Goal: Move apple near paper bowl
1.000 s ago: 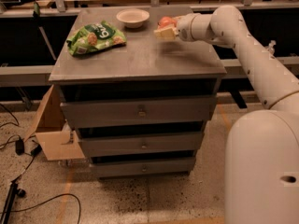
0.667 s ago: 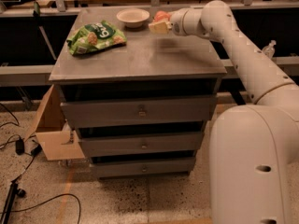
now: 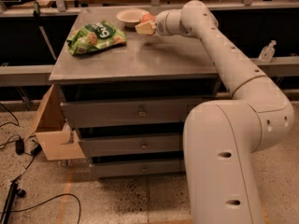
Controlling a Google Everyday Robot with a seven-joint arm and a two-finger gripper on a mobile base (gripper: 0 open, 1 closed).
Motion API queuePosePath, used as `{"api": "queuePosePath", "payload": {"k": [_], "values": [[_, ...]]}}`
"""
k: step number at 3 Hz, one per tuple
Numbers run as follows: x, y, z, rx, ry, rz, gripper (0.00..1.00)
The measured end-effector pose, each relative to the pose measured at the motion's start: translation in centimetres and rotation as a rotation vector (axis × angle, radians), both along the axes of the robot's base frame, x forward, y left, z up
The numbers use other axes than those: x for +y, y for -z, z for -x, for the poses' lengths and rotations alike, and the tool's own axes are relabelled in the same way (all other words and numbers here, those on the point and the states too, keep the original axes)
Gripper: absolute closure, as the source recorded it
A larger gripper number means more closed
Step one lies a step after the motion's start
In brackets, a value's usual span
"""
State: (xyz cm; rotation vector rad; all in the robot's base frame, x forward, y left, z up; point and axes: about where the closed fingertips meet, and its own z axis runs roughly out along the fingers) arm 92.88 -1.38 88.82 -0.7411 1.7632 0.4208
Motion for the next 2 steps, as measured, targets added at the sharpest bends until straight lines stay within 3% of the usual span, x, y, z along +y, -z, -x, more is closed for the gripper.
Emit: {"api": "queuePosePath", "payload": {"k": [1,2], "values": [[1.8,0.8,-0.8,0.023,-0.006,-0.006,0.86],[3.2,1.2,-1.5,0.033,-0.012,-0.014,0.63]]}}
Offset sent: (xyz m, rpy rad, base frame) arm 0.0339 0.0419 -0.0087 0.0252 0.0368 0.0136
